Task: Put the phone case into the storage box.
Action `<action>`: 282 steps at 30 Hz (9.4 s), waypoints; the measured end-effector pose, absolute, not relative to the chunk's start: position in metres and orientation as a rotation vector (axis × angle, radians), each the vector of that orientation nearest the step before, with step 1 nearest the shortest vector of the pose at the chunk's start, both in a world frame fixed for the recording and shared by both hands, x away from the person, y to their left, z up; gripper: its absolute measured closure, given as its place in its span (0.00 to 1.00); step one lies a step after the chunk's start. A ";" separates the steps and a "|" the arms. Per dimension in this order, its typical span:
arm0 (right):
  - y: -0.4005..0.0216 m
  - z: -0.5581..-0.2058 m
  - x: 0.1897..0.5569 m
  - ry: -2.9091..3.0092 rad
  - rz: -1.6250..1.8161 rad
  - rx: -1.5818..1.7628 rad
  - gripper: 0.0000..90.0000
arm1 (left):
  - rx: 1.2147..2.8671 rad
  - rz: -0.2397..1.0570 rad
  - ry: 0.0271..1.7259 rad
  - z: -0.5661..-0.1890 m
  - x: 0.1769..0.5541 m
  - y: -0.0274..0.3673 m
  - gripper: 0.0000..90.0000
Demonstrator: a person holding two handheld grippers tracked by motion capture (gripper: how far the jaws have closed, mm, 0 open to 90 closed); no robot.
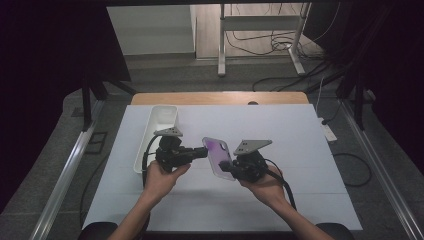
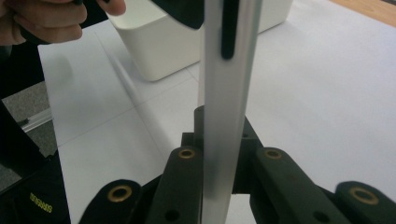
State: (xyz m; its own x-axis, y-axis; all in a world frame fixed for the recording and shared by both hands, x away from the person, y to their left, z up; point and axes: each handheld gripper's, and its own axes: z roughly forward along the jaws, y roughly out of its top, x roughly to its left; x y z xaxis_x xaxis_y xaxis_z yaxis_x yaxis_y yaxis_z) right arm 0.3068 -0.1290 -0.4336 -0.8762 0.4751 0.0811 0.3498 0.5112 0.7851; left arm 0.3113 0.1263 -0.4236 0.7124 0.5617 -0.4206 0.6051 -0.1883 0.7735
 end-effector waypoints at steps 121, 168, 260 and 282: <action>-0.238 -0.449 0.293 2.517 1.078 0.991 0.00 | 1.947 0.216 1.039 -0.398 0.345 0.168 0.98; -0.311 -0.446 0.258 2.313 1.036 1.263 0.00 | 1.893 0.344 1.207 -0.363 0.377 0.220 0.98; -0.314 -0.445 0.256 2.289 1.069 1.265 0.01 | 1.744 0.533 1.656 -0.444 0.473 0.251 0.98; -0.315 -0.445 0.256 2.296 1.081 1.264 0.01 | 1.763 0.572 1.646 -0.454 0.483 0.245 0.89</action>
State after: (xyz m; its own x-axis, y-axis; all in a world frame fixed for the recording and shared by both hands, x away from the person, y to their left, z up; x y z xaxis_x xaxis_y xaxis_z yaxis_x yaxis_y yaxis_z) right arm 0.2561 -0.3146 -0.4453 -0.5650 0.8204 0.0878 0.5901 0.3274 0.7379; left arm 0.4826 0.2449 -0.4537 0.1164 0.9865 -0.1151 0.7025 0.0001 0.7116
